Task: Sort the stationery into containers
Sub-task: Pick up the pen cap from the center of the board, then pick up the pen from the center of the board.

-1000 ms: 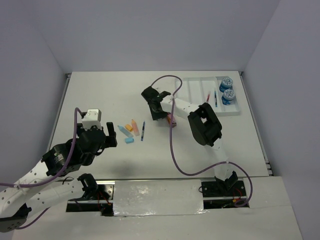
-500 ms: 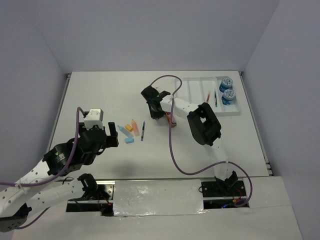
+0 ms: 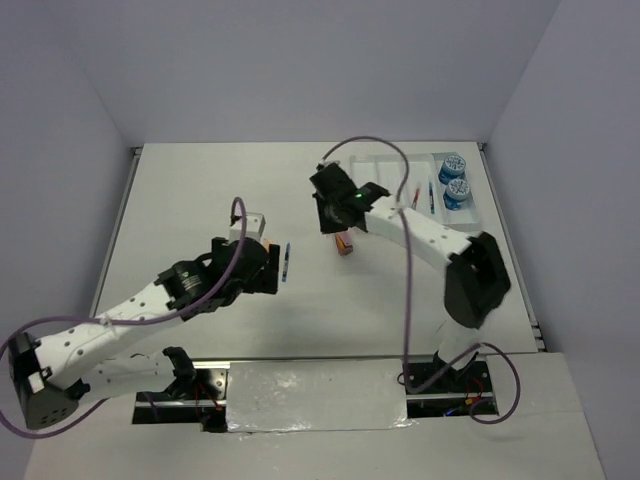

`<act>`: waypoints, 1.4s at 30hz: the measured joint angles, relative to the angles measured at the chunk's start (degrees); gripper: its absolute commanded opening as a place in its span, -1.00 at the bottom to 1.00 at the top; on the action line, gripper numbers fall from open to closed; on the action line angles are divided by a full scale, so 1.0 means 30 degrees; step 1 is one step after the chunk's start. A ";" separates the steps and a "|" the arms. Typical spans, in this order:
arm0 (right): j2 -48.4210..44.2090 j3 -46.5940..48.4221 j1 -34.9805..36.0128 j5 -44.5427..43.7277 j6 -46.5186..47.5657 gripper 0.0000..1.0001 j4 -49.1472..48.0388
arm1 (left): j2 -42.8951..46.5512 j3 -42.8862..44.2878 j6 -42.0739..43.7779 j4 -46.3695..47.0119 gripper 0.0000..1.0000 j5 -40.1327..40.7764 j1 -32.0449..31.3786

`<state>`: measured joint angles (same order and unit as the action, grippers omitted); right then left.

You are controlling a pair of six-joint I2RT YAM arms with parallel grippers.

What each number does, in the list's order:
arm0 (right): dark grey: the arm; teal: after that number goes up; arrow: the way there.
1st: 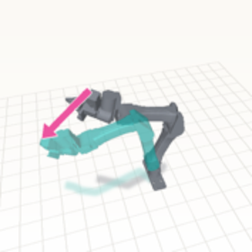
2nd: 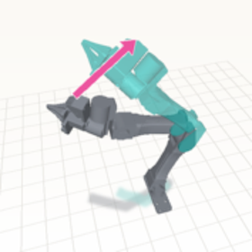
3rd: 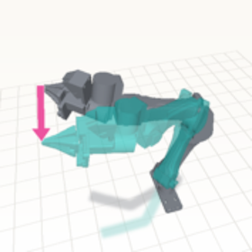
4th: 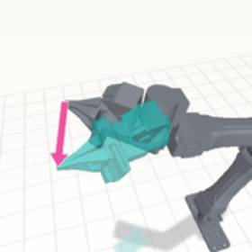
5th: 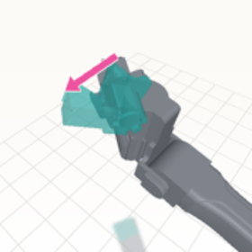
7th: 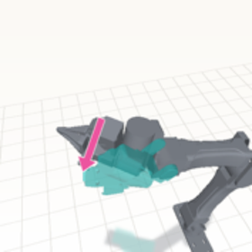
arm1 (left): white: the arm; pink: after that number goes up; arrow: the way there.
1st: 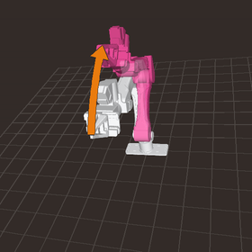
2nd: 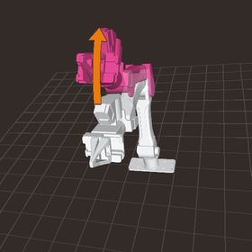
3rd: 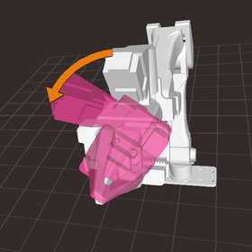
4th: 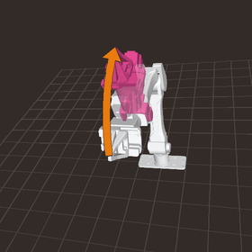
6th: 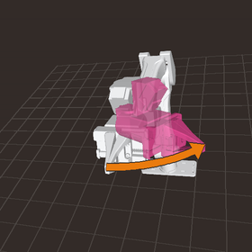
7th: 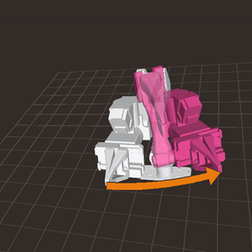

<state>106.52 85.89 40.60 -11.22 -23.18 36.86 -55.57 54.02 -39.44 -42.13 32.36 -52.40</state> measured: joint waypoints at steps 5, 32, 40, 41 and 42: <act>-0.7125 -0.1341 0.0015 -0.0780 0.0015 -0.85 -0.0022 | -0.4175 0.0816 0.0393 0.2011 0.93 -0.1406 0.0291; -1.5395 -0.9318 0.0124 0.0772 0.0029 -0.79 0.0488 | -1.6997 0.6178 0.2208 0.4167 0.21 -0.4036 0.4029; -1.5759 -0.9435 0.0423 0.1180 0.0015 -0.77 0.0423 | -1.7711 0.5872 0.2069 0.5180 -0.04 -0.4714 0.4313; -1.5773 -0.9435 0.0474 0.1209 0.0022 -0.77 0.0423 | -1.7711 0.5850 0.2069 0.5442 -0.10 -0.4794 0.4335; -1.5788 -0.9428 0.0517 0.1282 0.0022 -0.77 0.0430 | -1.7741 0.5814 0.2047 0.5581 -0.14 -0.4860 0.4342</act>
<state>59.16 57.60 42.15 -7.38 -23.11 38.15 -108.79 71.46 -33.30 -25.39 17.78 -39.38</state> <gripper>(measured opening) 0.204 0.472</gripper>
